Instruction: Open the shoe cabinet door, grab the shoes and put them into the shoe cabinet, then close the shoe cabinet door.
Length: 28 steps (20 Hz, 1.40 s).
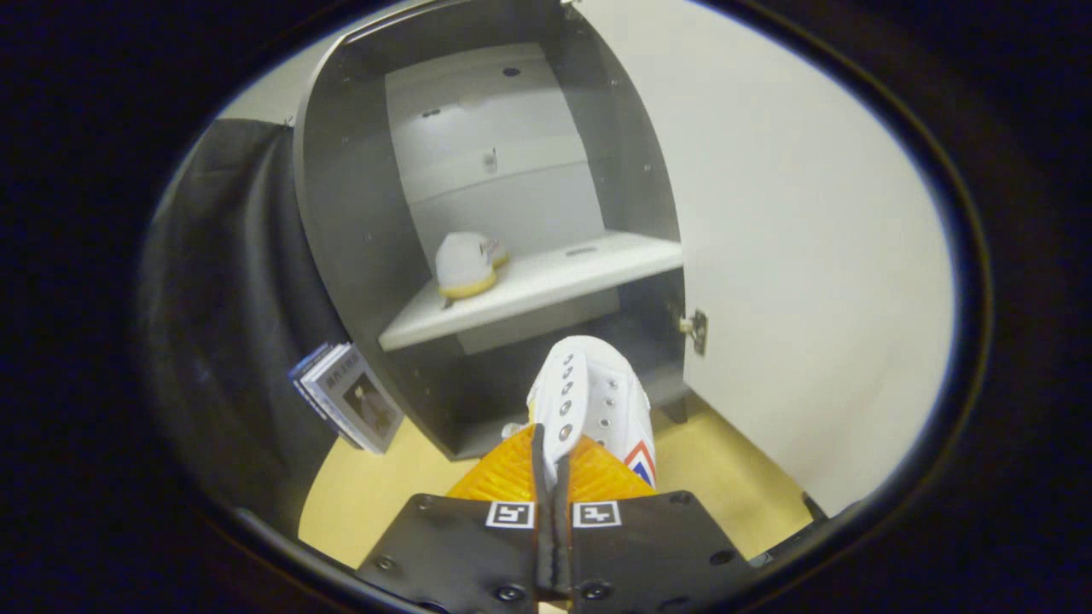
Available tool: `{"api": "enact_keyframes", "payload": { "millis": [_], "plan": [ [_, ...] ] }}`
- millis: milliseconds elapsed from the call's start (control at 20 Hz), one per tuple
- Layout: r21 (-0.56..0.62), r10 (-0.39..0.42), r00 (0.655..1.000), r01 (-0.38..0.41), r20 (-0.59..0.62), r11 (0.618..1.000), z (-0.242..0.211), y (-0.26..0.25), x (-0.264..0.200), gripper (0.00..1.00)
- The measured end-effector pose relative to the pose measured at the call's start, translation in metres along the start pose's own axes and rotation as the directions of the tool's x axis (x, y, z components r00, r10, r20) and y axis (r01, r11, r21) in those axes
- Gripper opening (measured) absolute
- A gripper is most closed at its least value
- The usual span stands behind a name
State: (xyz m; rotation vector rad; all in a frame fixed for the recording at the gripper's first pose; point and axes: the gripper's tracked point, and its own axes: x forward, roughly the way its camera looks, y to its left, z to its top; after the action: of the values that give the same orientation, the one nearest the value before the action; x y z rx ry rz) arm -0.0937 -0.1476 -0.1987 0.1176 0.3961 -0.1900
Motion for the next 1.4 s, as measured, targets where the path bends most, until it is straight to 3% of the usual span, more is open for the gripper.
{"api": "enact_keyframes", "payload": {
  "millis": [350, 600, 1400],
  "plan": [
    [-0.114, 0.023, 0.992, -0.010, 0.122, 0.993, 0.111, 0.015, 0.034, 0.02],
    [-0.111, 0.024, 0.990, -0.009, 0.138, 0.994, 0.164, 0.012, 0.076, 0.02],
    [-0.302, 0.038, 0.997, -0.018, 0.061, 0.953, 0.183, 0.031, 0.229, 0.02]
  ]
}}
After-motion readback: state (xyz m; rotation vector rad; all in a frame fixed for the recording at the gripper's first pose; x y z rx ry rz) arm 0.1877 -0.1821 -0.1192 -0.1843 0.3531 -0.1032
